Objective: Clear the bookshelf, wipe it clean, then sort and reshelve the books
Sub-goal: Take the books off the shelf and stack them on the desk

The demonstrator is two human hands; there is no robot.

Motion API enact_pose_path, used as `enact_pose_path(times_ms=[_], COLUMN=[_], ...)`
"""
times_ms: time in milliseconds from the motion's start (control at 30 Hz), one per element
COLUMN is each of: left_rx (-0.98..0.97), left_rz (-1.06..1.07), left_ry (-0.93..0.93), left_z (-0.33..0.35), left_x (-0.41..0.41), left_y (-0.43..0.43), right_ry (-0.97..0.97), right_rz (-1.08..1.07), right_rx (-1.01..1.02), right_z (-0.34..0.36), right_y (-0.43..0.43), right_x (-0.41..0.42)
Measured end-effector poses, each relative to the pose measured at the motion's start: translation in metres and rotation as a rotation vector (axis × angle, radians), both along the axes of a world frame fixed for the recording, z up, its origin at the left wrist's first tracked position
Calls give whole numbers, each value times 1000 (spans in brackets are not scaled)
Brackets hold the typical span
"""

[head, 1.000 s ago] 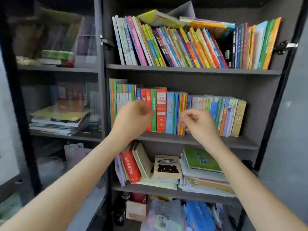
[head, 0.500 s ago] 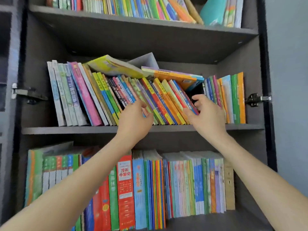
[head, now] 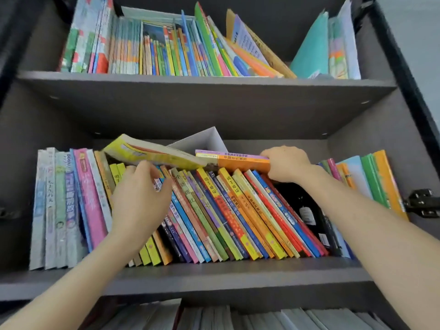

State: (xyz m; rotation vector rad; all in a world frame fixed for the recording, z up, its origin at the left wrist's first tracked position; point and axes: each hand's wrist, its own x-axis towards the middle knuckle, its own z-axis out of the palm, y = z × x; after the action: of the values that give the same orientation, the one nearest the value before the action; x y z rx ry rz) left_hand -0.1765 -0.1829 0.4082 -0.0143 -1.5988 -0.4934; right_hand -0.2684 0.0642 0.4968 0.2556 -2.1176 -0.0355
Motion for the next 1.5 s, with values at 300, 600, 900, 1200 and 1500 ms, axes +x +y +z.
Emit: enact_pose_path(times_ms=[300, 600, 900, 1200, 1500], left_rx=[188, 808, 3, -523, -641], left_rz=[-444, -1203, 26, 120, 25], left_ry=[-308, -351, -65, -281, 37], left_z=[5, 57, 90, 151, 134], left_x=[1, 18, 10, -9, 34], left_y=[13, 65, 54, 36, 34], right_ry=[285, 423, 567, 737, 827], right_rz=[100, 192, 286, 412, 377], right_rx=[-77, -115, -95, -70, -98], right_z=[-31, -45, -62, -69, -90], right_y=[-3, 0, 10, 14, 18], right_x=[13, 45, 30, 15, 47])
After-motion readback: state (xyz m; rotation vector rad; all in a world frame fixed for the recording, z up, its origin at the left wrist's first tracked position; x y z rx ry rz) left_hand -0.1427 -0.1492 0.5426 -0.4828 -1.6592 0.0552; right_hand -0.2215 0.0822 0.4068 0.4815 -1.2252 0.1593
